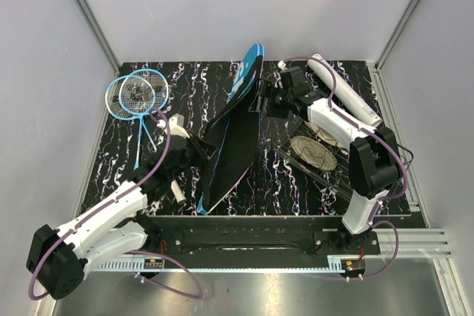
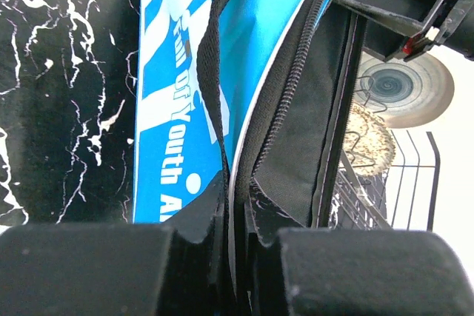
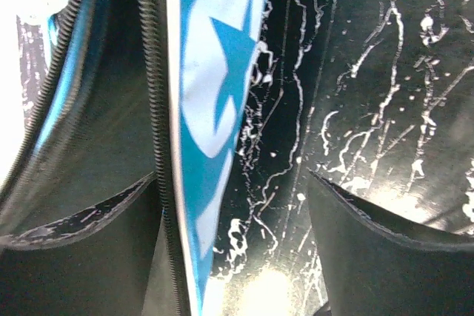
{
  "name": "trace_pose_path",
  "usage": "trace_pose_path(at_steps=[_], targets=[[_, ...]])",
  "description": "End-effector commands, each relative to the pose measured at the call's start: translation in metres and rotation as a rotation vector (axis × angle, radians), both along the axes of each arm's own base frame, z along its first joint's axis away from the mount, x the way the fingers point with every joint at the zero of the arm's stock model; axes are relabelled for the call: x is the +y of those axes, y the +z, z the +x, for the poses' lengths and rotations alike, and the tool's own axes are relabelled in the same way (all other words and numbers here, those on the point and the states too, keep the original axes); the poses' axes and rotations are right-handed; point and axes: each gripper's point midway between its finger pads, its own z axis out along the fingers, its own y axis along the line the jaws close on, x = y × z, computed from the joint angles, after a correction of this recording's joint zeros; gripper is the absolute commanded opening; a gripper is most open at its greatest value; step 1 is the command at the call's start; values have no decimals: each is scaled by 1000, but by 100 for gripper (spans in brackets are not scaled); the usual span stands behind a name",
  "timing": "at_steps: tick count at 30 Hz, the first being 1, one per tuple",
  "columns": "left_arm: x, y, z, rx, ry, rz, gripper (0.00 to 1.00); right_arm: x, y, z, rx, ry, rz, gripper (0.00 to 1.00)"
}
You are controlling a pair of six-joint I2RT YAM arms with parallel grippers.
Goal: Pack up the badminton gear
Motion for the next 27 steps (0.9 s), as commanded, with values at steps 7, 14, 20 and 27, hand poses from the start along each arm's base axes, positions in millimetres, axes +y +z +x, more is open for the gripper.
trace_pose_path(at_steps=[7,14,20,27], targets=[[-14,9,3,-67,-25,-216,0,19,41,8,-128,13,65,30],[-15,-27,4,9,-41,-122,3,14,79,9,-252,-45,-132,0],[-18,-48,5,66,-108,25,52,16,82,6,-302,-99,-344,0],[-14,-36,9,69,-169,176,66,8,76,13,-318,-101,-443,0]])
